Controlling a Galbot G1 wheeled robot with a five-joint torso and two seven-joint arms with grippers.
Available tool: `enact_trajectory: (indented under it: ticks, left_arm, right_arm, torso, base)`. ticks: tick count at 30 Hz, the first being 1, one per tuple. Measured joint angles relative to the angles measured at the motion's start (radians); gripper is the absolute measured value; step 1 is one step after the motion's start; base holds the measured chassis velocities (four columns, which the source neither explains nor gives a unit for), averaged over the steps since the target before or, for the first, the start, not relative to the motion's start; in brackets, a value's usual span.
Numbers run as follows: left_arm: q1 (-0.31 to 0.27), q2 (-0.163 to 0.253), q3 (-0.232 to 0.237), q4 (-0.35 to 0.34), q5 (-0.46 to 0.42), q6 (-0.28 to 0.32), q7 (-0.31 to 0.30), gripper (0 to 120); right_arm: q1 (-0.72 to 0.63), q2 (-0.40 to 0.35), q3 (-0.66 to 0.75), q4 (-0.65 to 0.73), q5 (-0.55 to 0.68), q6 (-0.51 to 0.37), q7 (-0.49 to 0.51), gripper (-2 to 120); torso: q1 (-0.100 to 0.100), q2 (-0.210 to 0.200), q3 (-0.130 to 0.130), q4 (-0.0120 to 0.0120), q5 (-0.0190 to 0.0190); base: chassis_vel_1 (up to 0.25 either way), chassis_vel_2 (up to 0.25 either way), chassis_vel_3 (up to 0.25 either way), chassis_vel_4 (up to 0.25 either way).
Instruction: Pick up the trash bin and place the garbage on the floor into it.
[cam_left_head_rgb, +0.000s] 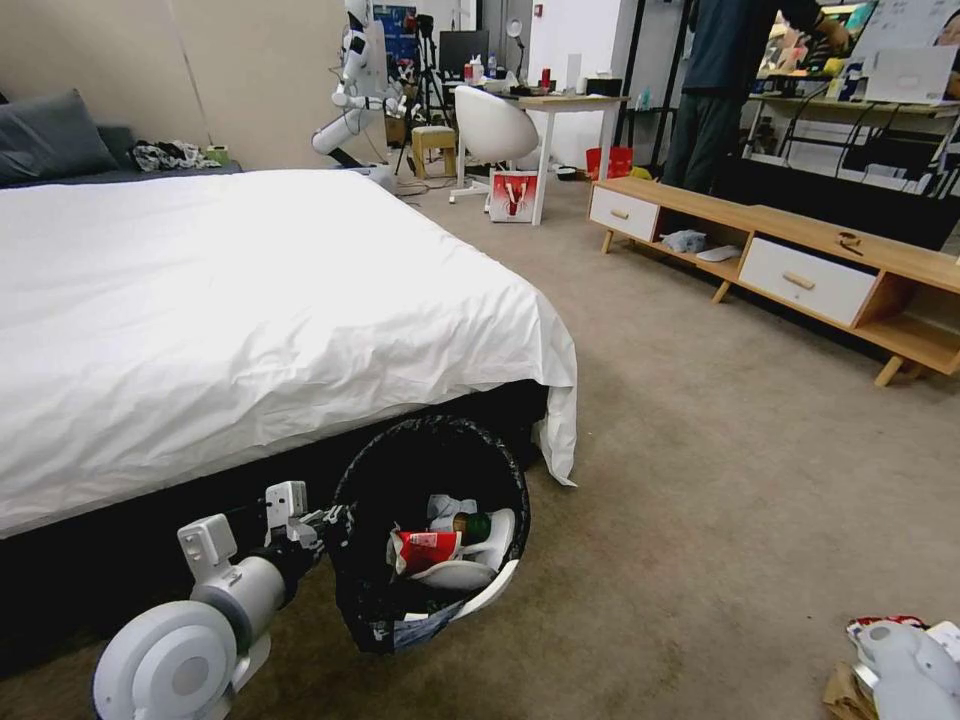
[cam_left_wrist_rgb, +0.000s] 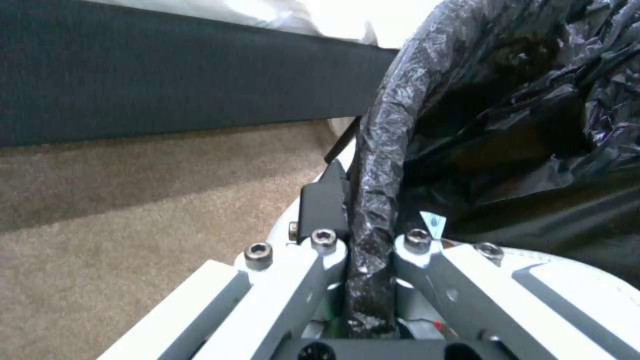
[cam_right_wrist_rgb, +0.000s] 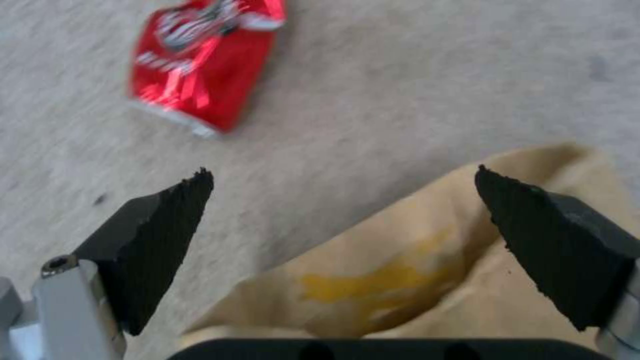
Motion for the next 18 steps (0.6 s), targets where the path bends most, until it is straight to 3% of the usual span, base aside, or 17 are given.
enact_trajectory:
  ticks: [5, 18]
  left_arm:
    - [-0.004, -0.001, 0.002, 0.004, 0.0, -0.001, 0.001, 2]
    - [-0.002, 0.007, -0.004, 0.006, -0.009, -0.002, 0.005, 2]
  right_arm:
    - [-0.004, 0.004, 0.002, 0.005, 0.01, 0.044, 0.06, 100]
    - [0.01, 0.015, 0.007, -0.019, 0.0, 0.095, 0.083, 100]
  torso:
    - [0.0, 0.0, 0.0, 0.0001, 0.0]
    - [0.0, 0.0, 0.0, 0.0003, 0.0]
  base:
    - [0.0, 0.0, 0.0, 0.0]
    - [0.0, 0.0, 0.0, 0.0]
